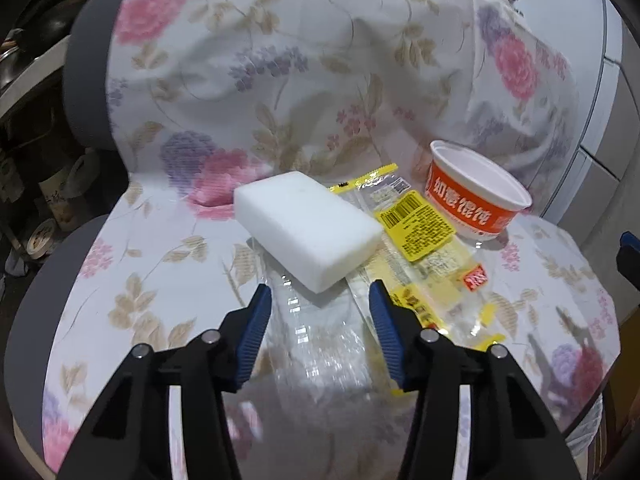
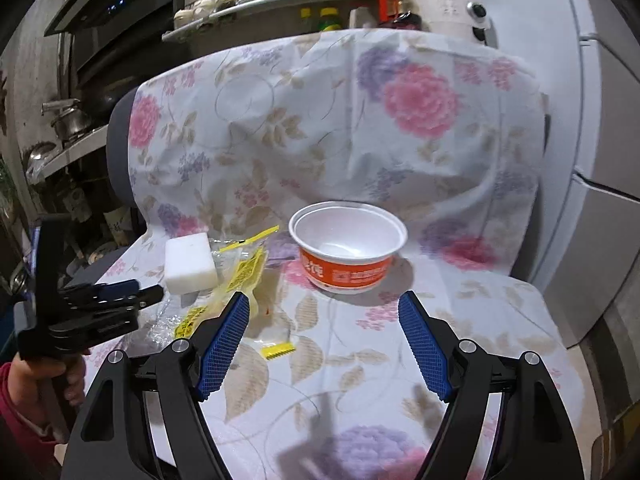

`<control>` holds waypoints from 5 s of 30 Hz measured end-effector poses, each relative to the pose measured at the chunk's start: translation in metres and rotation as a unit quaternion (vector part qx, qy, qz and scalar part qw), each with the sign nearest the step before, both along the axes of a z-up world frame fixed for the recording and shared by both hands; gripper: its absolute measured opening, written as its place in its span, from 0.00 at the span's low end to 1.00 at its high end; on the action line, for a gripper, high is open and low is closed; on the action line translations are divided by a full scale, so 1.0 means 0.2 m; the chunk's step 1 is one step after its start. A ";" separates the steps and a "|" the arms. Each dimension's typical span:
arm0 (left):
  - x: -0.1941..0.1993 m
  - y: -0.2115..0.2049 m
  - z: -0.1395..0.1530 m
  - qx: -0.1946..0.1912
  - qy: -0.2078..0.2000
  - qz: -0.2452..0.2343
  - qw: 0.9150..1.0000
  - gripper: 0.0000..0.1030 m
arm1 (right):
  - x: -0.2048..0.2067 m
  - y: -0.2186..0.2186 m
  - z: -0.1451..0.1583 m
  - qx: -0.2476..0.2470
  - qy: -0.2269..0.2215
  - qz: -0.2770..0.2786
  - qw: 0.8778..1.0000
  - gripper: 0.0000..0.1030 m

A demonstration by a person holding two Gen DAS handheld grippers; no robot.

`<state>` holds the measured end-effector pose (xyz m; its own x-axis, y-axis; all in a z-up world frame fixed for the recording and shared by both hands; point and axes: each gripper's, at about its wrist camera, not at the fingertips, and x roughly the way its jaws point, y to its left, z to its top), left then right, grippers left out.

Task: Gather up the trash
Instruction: 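Move both tools back toward the chair seat, then grasp the white sponge with the left tool and lift it, then grasp the clear yellow-labelled wrapper with the right tool while the left holds the sponge, then carry sponge and wrapper over the bin and open both tools to drop them, then move both tools back toward the chair seat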

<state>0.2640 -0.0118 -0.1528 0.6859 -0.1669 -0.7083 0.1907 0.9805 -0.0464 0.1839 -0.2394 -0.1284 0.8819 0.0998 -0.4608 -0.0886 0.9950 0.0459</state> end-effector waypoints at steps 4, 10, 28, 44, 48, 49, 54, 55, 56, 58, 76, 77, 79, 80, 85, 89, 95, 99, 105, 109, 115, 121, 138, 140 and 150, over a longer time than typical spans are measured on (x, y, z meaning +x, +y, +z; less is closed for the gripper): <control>0.10 -0.04 -0.04 0.020 0.013 -0.011 1.000 0.48 | 0.04 0.00 -0.02 -0.003 0.007 0.001 1.000 0.75; 0.17 -0.06 -0.07 0.025 0.018 -0.014 0.999 0.30 | 0.07 0.00 -0.05 -0.006 0.017 0.000 1.000 0.75; -0.23 0.26 0.15 -0.041 -0.048 0.040 0.997 0.27 | 0.25 0.35 -0.14 -0.001 0.055 0.079 0.995 0.45; -0.14 0.28 0.09 -0.039 -0.040 0.044 0.997 0.28 | 0.67 0.37 -0.26 0.034 0.129 0.068 0.989 0.39; -0.14 0.28 0.09 -0.040 -0.039 0.047 0.997 0.28 | 0.65 0.40 -0.22 0.027 0.119 0.076 0.990 0.17; -0.13 0.28 0.09 -0.040 -0.040 0.046 0.997 0.28 | 0.64 0.41 -0.20 0.026 0.112 0.076 0.990 0.13; -0.18 0.28 0.16 -0.041 -0.048 0.053 0.997 0.28 | 0.53 0.38 -0.02 0.037 0.042 0.076 0.996 0.05; -0.18 0.28 0.18 -0.041 -0.051 0.052 0.997 0.28 | 0.50 0.37 0.02 0.039 0.031 0.076 0.996 0.04; -0.20 0.28 0.20 -0.041 -0.055 0.051 0.996 0.28 | 0.47 0.35 0.06 0.042 0.019 0.077 0.996 0.04; -0.23 0.26 0.23 -0.042 -0.063 0.049 0.996 0.28 | 0.39 0.30 0.14 0.047 -0.001 0.076 0.996 0.04; -0.59 -0.47 0.29 -0.090 -0.083 -0.152 0.981 0.28 | -0.36 -0.38 0.10 0.064 -0.034 -0.049 0.996 0.04; -0.61 -0.52 0.28 -0.093 -0.081 -0.168 0.978 0.28 | -0.40 -0.42 0.09 0.065 -0.035 -0.059 0.996 0.04; -0.66 -0.64 0.27 -0.098 -0.078 -0.198 0.972 0.28 | -0.51 -0.52 0.06 0.066 -0.040 -0.089 0.993 0.04; -0.68 -0.68 0.26 -0.100 -0.077 -0.209 0.970 0.28 | -0.56 -0.56 0.05 0.066 -0.041 -0.102 0.992 0.04; -0.81 -0.96 0.22 -0.100 -0.074 -0.283 0.951 0.28 | -0.79 -0.77 -0.03 0.074 -0.038 -0.165 0.983 0.04; -0.90 -1.13 0.17 -0.104 -0.070 -0.330 0.936 0.28 | -0.96 -0.92 -0.10 0.075 -0.032 -0.215 0.973 0.04; -1.06 -1.39 0.07 -0.101 -0.051 -0.396 0.911 0.28 | -1.20 -1.12 -0.22 0.088 -0.021 -0.284 0.955 0.04; -1.20 -1.56 0.01 -0.099 -0.047 -0.447 0.888 0.29 | -1.33 -1.21 -0.31 0.090 -0.009 -0.322 0.942 0.04; -1.30 -1.80 -0.08 -0.085 -0.033 -0.495 0.864 0.29 | -1.49 -1.34 -0.46 0.102 0.012 -0.365 0.925 0.05; -1.31 -1.92 -0.14 -0.077 -0.010 -0.509 0.858 0.29 | -1.52 -1.45 -0.58 0.124 0.038 -0.387 0.913 0.05; -1.32 -2.04 -0.24 -0.050 0.013 -0.522 0.851 0.31 | -1.48 -1.59 -0.75 0.151 0.069 -0.399 0.902 0.05; -1.29 -2.12 -0.27 -0.045 0.030 -0.516 0.855 0.42 | -1.42 -1.67 -0.85 0.184 0.088 -0.401 0.893 0.18; -1.09 -1.78 -0.10 -0.087 -0.007 -0.431 0.898 0.48 | -1.60 -1.52 -0.35 0.114 -0.020 -0.425 0.898 0.27; -1.08 -1.74 -0.07 -0.082 -0.016 -0.420 0.904 0.48 | -1.59 -1.45 -0.27 0.097 -0.035 -0.418 0.902 0.31; -0.98 -1.27 0.10 -0.057 -0.053 -0.319 0.945 0.60 | -1.27 -1.11 -0.13 0.070 -0.028 -0.311 0.947 0.54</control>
<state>0.0688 -0.2656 -0.1334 0.4860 -0.6406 -0.5946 0.7502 0.6547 -0.0922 -0.0703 -0.4609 -0.1551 0.8130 -0.3908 -0.4317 0.5065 0.8404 0.1931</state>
